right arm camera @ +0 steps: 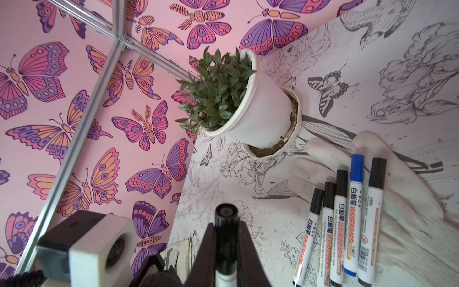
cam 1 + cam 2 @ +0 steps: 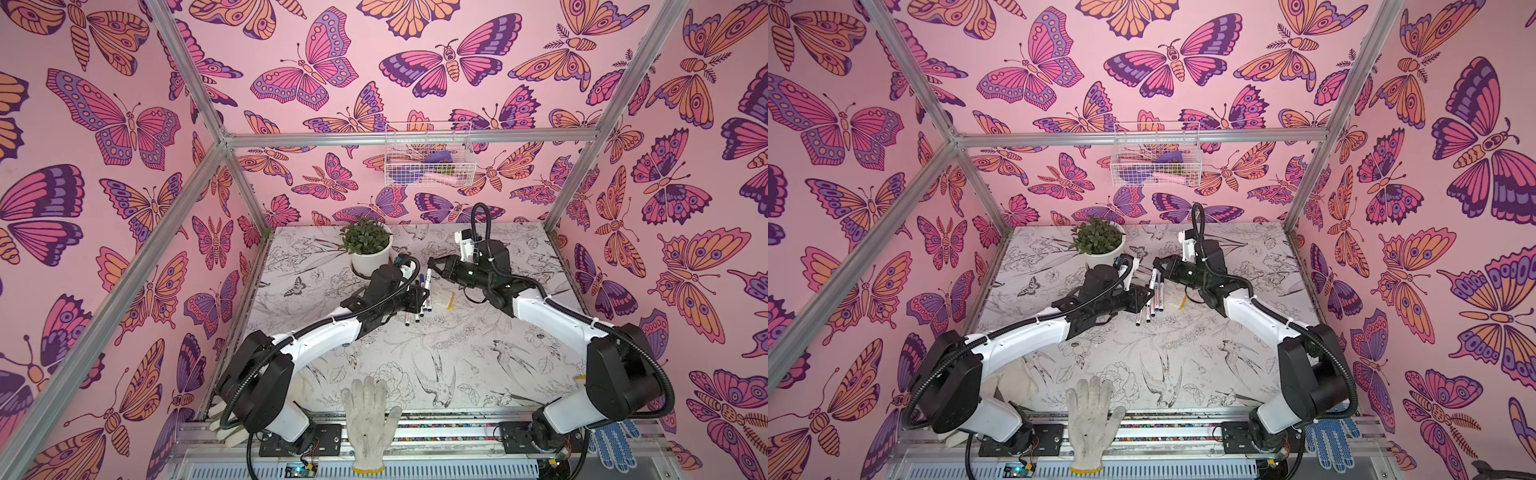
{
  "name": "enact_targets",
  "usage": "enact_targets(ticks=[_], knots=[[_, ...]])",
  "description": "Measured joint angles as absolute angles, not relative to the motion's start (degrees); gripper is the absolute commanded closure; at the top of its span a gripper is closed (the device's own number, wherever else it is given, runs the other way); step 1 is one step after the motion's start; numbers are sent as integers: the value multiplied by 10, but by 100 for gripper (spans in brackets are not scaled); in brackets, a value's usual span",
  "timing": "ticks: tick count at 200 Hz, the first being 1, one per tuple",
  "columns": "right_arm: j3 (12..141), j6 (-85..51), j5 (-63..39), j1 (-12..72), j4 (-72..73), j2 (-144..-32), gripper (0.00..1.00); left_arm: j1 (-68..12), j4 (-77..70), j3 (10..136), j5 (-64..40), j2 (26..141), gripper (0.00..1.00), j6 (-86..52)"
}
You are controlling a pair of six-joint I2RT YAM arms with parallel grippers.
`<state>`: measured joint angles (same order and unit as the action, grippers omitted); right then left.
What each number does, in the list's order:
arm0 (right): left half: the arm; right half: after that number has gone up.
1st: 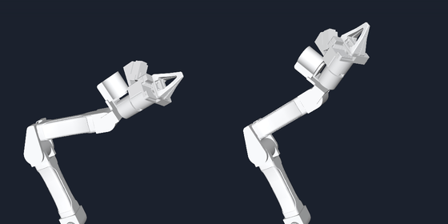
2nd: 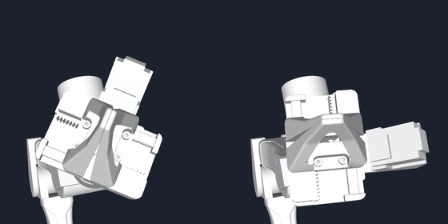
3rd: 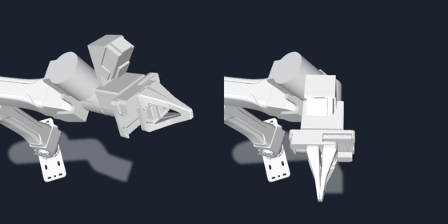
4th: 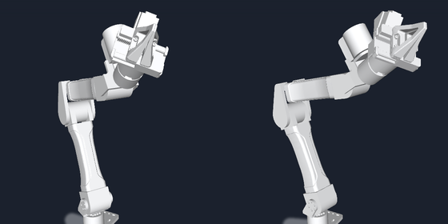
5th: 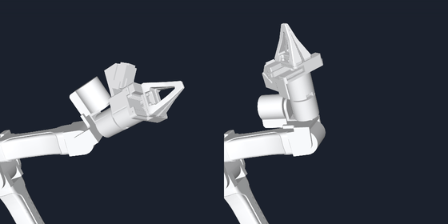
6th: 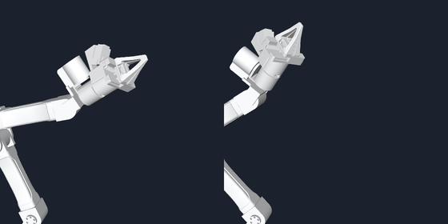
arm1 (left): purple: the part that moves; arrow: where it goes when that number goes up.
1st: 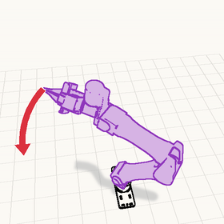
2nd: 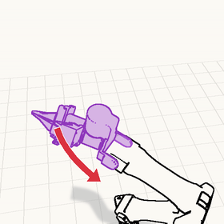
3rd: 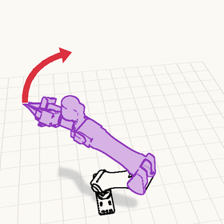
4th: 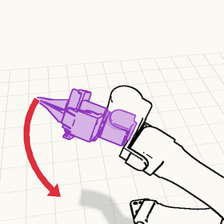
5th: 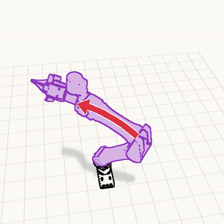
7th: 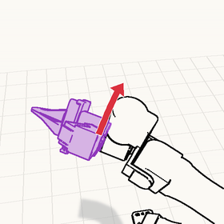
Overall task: Insert pens into pen caps
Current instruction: Put on the pen cap to the pen.
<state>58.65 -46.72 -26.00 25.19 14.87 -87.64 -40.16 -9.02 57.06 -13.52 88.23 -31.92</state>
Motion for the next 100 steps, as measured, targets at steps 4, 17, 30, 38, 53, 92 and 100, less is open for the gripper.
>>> enact_targets(ticks=[4, 17, 30, 38, 53, 92, 100], knots=[[587, -468, -258, 253, 152, -876, 100, -402, -93, 572, -136, 884, 100, -325], [587, -467, -255, 254, 159, -876, 100, -401, -100, 574, -137, 888, 100, -339], [587, -465, -257, 254, 161, -876, 100, -401, -104, 574, -138, 888, 100, -348], [587, -462, -258, 254, 160, -876, 100, -401, -104, 574, -139, 888, 100, -351], [588, -443, -260, 254, 153, -874, 100, -401, -103, 574, -142, 888, 100, -351], [631, -357, -266, 254, 74, -867, 100, -400, -103, 582, -152, 888, 100, -342], [637, -344, -267, 254, 66, -865, 100, -400, -103, 584, -153, 888, 100, -340]])
